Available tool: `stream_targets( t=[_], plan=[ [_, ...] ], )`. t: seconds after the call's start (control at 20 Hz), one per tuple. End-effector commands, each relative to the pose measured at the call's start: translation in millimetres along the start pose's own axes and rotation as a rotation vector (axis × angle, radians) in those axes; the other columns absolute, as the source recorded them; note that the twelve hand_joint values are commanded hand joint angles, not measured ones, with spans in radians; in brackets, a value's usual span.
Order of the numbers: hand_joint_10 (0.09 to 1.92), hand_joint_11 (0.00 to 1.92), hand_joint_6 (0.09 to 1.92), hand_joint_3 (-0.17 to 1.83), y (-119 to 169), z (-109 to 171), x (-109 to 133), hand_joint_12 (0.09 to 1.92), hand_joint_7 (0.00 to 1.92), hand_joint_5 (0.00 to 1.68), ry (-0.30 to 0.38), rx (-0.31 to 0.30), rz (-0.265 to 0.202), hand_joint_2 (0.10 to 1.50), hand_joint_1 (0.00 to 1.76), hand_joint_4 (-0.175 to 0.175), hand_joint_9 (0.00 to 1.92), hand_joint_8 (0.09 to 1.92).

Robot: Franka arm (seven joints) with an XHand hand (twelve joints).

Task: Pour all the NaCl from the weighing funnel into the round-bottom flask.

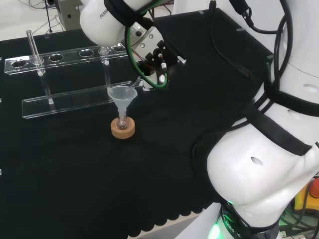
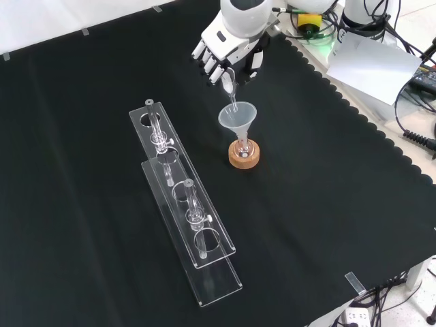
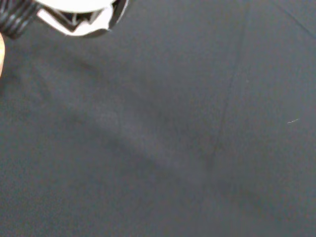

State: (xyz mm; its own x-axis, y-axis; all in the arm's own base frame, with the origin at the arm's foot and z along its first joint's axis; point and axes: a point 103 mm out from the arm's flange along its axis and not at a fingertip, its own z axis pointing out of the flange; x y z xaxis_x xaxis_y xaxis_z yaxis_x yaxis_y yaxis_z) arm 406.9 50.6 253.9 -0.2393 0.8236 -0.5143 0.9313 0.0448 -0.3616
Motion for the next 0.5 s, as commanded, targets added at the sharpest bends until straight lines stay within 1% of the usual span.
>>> stream_targets(
  t=[0.05,0.15,0.35,0.5],
  plan=[
    [0.40,0.79,0.96,0.89,1.6,-8.9,2.9,1.09,1.00,1.18,-0.052,0.015,0.007,0.58,1.11,0.175,1.16,0.64],
    [0.40,0.79,0.96,0.89,1.9,-11.8,3.6,1.09,1.00,1.18,-0.072,0.025,0.017,0.58,1.11,0.175,1.16,0.64],
    [0.39,0.79,0.96,0.88,-0.6,-15.4,5.0,1.09,1.00,1.18,-0.089,0.019,0.008,0.59,1.11,0.175,1.16,0.64],
    [0.39,0.79,0.95,0.88,-0.6,-14.3,3.8,1.09,1.00,1.18,-0.080,0.019,-0.002,0.59,1.11,0.175,1.16,0.64]
  ],
)
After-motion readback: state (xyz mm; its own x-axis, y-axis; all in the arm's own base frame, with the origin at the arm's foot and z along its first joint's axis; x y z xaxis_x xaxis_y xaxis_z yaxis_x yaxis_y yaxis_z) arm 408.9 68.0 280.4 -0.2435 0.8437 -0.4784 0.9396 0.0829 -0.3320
